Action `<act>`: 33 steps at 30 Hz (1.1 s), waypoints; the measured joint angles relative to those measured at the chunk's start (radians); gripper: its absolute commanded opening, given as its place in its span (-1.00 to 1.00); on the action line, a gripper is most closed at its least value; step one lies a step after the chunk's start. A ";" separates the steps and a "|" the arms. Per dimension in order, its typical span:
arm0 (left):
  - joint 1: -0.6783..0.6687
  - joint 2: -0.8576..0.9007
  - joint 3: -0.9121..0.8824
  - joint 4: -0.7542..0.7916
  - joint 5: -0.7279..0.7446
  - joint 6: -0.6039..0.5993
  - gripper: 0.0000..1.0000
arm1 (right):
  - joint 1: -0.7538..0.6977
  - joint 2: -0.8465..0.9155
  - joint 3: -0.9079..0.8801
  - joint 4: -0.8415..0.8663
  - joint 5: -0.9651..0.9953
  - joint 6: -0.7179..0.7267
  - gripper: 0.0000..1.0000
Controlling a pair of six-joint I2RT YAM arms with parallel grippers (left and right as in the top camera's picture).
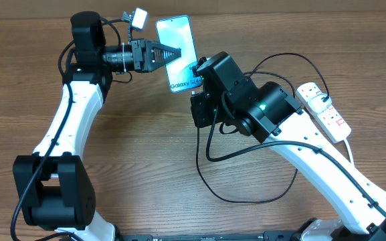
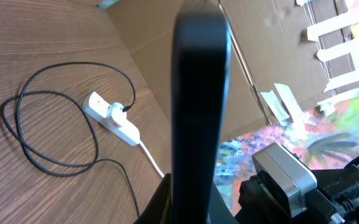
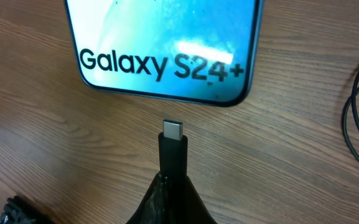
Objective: Plug charger to phone and switch on socket
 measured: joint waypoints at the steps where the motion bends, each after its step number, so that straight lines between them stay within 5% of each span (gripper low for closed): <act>1: -0.004 0.000 0.000 0.000 0.000 0.000 -0.91 | 0.000 0.000 0.000 0.000 0.000 0.000 -0.93; 33: -0.029 0.000 0.000 0.119 0.000 -0.101 -0.92 | 0.000 0.000 0.000 0.015 0.001 0.000 -0.93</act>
